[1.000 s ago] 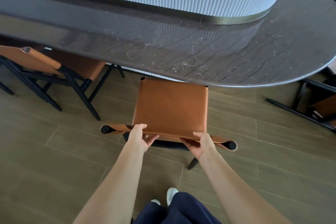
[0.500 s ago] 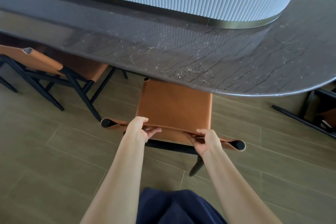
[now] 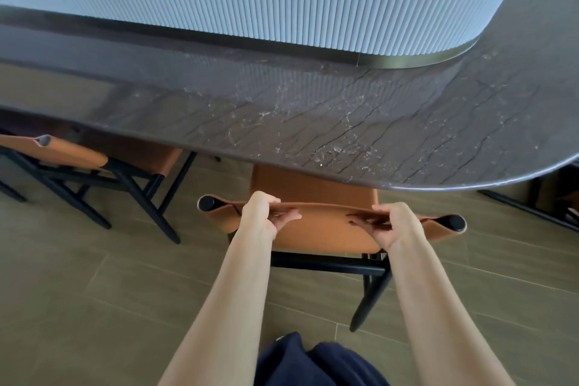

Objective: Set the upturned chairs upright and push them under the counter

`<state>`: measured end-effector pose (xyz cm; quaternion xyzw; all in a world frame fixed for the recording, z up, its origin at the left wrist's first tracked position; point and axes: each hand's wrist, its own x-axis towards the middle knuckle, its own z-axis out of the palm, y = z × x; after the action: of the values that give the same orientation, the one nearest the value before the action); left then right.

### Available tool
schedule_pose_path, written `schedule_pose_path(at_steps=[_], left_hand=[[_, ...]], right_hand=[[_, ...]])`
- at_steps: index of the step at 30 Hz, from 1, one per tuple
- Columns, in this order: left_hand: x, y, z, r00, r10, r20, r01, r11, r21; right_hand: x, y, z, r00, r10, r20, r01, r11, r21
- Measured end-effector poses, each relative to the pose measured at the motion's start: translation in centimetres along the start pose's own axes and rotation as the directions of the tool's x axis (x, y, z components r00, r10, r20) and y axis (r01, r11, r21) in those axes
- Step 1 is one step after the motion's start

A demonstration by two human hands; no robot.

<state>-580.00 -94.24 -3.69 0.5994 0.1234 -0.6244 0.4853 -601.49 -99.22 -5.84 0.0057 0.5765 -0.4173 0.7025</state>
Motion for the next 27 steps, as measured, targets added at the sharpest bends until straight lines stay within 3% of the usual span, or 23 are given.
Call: schedule_pose_path(at_steps=[14, 27], left_hand=[[1.8, 4.3, 2.9, 1.000, 0.018, -0.022, -0.017, 0.998, 0.060], [2.3, 9.0, 3.6, 0.986, 0.144, -0.088, -0.136, 0.987, 0.090]], right_hand=[[1.3, -3.2, 4.1, 0.999, -0.037, -0.012, 0.036, 0.998, -0.048], [0.5, -2.4, 8.1, 0.971, -0.236, -0.027, 0.234, 0.971, -0.056]])
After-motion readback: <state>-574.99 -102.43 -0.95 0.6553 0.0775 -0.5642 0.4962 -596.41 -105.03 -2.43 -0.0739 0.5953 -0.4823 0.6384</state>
